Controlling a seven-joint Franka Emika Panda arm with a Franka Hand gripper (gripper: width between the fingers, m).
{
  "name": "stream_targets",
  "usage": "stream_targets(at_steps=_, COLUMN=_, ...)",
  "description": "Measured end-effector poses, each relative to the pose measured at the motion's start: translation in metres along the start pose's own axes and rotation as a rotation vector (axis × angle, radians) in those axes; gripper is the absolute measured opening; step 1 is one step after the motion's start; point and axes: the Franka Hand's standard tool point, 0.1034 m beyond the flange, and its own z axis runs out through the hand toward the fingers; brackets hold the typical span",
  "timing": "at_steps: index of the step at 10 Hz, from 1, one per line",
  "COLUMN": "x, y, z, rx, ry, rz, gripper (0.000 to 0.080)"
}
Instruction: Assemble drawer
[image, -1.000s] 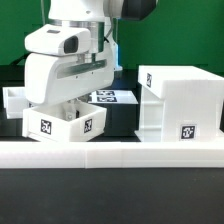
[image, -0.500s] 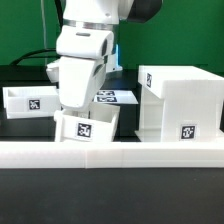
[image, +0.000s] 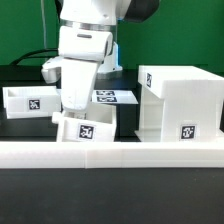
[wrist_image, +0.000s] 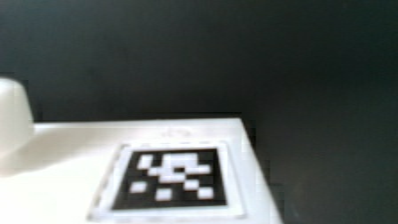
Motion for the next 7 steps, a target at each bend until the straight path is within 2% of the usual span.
stream_targets(at_steps=3, x=-0.013, y=0.001, z=0.0, rx=-0.001, ry=0.049, rz=-0.03, gripper=0.0041)
stream_targets(at_steps=4, x=-0.013, y=0.001, z=0.0, rx=0.0, ry=0.057, rz=-0.036, gripper=0.0041)
stream_targets(at_steps=7, x=0.006, y=0.004, z=-0.001, rx=-0.006, ry=0.051, rz=-0.085, gripper=0.0041)
